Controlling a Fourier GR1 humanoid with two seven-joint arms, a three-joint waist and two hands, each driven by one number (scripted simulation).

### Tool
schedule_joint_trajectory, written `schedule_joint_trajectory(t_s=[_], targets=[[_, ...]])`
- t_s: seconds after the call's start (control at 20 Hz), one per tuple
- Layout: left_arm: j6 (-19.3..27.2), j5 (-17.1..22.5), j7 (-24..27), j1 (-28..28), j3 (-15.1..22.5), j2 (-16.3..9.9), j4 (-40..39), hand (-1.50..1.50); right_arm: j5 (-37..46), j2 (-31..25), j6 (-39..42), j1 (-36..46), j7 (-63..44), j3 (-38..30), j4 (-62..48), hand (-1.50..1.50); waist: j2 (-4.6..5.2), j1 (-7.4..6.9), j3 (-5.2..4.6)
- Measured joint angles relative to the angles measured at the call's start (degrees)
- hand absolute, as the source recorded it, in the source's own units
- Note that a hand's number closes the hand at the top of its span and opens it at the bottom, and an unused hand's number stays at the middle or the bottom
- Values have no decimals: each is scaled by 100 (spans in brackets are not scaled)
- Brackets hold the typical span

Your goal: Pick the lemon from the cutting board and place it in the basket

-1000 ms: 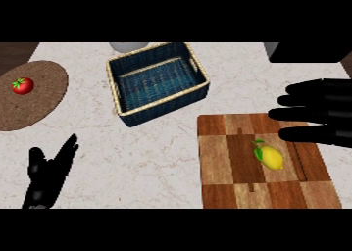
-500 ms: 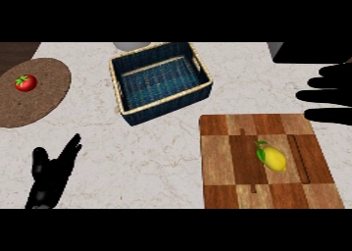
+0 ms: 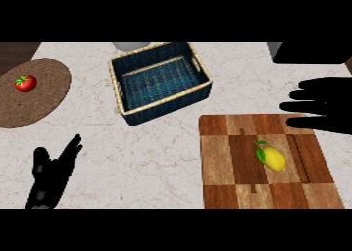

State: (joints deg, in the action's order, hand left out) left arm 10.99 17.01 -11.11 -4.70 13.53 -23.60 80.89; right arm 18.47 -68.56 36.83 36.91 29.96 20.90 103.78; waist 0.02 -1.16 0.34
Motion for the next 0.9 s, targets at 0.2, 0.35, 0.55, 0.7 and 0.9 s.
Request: schedule_joint_trajectory(t_s=[0.2, 0.35, 0.55, 0.7, 0.9], targets=[[12, -49, -43, -33, -36, 29, 19, 0, 331, 215, -348, -238, 238, 337, -196, -150, 2, 12, -3], [-27, -88, -24, -40, -59, 70, 4, 0, 573, 435, -537, -401, 332, 535, -254, -150, -7, 31, 2], [-133, -86, -13, -33, -139, 98, -38, 0, 1086, 843, -746, -485, 401, 838, -483, -150, -12, 28, 6], [-126, -138, -84, 2, -159, 175, -70, 0, 1531, 978, -895, -652, 496, 981, -566, -150, -18, 55, 9], [-161, -175, -183, -70, -245, 150, 45, 0, 1989, 1293, -1010, -686, 635, 1111, -940, -150, -19, 46, 7]])
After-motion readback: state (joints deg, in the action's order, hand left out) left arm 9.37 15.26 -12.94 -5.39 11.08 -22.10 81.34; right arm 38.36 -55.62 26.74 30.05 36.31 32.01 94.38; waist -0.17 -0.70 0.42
